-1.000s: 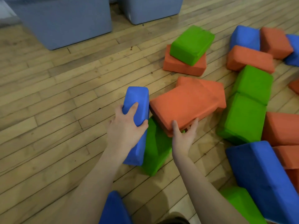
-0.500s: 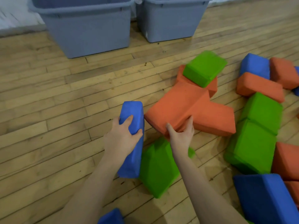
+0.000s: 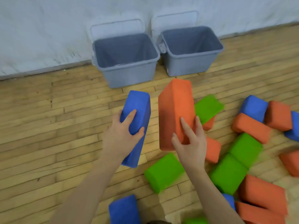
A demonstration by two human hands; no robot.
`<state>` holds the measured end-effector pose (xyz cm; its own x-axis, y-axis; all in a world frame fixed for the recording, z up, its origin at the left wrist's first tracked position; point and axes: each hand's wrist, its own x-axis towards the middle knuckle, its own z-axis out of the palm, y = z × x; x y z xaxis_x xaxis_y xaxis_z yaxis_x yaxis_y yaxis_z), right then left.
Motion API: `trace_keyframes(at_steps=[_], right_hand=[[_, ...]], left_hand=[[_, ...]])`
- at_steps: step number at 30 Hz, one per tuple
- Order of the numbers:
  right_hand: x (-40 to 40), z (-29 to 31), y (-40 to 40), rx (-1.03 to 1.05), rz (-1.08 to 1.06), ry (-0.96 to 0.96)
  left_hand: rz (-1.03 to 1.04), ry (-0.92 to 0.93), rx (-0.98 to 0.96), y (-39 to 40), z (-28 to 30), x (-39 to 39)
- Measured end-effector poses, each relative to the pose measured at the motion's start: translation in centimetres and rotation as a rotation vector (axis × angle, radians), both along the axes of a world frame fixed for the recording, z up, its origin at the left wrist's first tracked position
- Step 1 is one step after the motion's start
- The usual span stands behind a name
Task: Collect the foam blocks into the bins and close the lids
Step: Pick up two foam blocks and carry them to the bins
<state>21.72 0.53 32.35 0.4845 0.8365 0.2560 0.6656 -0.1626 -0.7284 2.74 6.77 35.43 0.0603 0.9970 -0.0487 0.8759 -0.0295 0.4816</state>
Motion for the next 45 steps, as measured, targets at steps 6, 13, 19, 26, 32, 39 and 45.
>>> trace_keyframes(at_steps=[6, 13, 19, 26, 32, 39, 45], right_hand=[[0.0, 18.3, 2.9, -0.013, 0.093, -0.027], [-2.5, 26.8, 8.6, -0.028, 0.138, -0.049], [-6.7, 24.9, 19.3, -0.121, 0.206, -0.102], [-13.0, 24.6, 34.1, -0.228, 0.195, -0.088], [-15.8, 23.6, 46.3, -0.303, 0.230, -0.105], [-15.6, 16.8, 61.8, -0.414, 0.289, -0.062], [-14.6, 2.9, 73.0, -0.315, 0.283, 0.089]], left_hand=[[0.069, 0.038, -0.089, -0.1, 16.0, -2.2], [0.145, -0.009, -0.068, 3.6, 24.6, -7.3], [0.141, -0.037, 0.009, 16.4, 24.8, -12.2], [0.101, -0.025, 0.067, 33.1, 25.5, -17.9], [0.121, -0.080, 0.052, 45.0, 23.4, -18.3], [0.156, -0.158, 0.076, 59.7, 15.6, -15.3], [0.272, -0.313, 0.155, 69.1, 0.6, -13.4]])
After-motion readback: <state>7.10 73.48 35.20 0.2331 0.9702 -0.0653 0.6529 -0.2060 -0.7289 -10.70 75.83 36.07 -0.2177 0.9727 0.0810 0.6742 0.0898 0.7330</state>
